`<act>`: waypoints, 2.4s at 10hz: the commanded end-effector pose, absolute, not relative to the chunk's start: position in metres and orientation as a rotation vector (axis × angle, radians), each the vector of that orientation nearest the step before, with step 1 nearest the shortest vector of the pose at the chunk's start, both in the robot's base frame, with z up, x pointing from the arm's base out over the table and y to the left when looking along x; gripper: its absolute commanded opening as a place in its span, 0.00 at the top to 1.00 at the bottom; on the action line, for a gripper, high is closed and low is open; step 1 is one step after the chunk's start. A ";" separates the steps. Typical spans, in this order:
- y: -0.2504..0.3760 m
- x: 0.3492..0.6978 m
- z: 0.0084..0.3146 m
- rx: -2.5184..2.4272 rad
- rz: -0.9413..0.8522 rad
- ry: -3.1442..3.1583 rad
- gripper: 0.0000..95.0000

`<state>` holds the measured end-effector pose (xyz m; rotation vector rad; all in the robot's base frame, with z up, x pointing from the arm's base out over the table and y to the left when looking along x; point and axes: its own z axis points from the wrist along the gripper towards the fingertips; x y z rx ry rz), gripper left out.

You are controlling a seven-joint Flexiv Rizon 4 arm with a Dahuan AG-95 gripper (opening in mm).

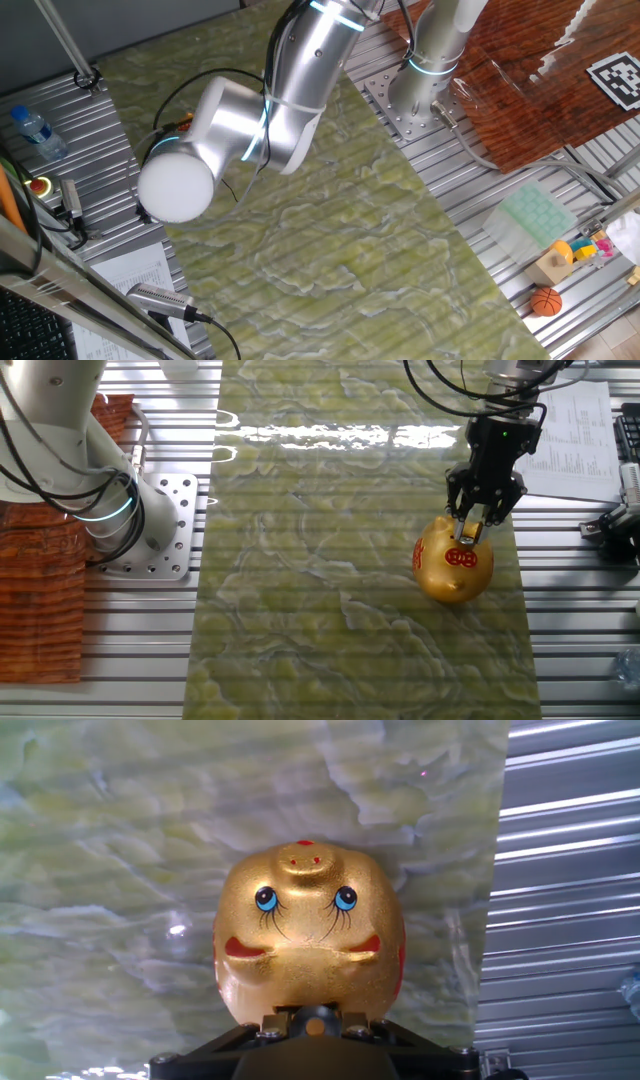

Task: Drop coins into a piggy bank

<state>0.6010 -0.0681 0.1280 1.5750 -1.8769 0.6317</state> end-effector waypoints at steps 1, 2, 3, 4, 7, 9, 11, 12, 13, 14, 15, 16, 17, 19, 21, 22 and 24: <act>-0.068 0.601 0.128 1.565 0.637 -1.878 1.00; -0.068 0.601 0.128 1.565 0.637 -1.877 1.00; -0.068 0.601 0.128 1.562 0.639 -1.875 1.00; -0.068 0.601 0.128 1.560 0.640 -1.873 1.00; -0.067 0.602 0.127 1.540 0.665 -1.852 1.00; -0.067 0.602 0.127 1.541 0.665 -1.847 1.00; -0.067 0.602 0.127 1.541 0.664 -1.847 1.00; -0.067 0.602 0.127 1.540 0.664 -1.848 1.00; -0.067 0.602 0.127 1.541 0.663 -1.846 1.00; -0.067 0.602 0.127 1.542 0.663 -1.843 1.00; -0.067 0.602 0.127 1.544 0.662 -1.839 1.00; -0.066 0.603 0.126 1.545 0.661 -1.833 1.00; -0.066 0.603 0.126 1.544 0.659 -1.829 1.00; -0.065 0.604 0.126 1.539 0.656 -1.827 0.80; -0.065 0.605 0.127 1.544 0.650 -1.818 0.80; -0.065 0.605 0.127 1.545 0.649 -1.816 0.80; -0.064 0.606 0.127 1.549 0.645 -1.806 0.80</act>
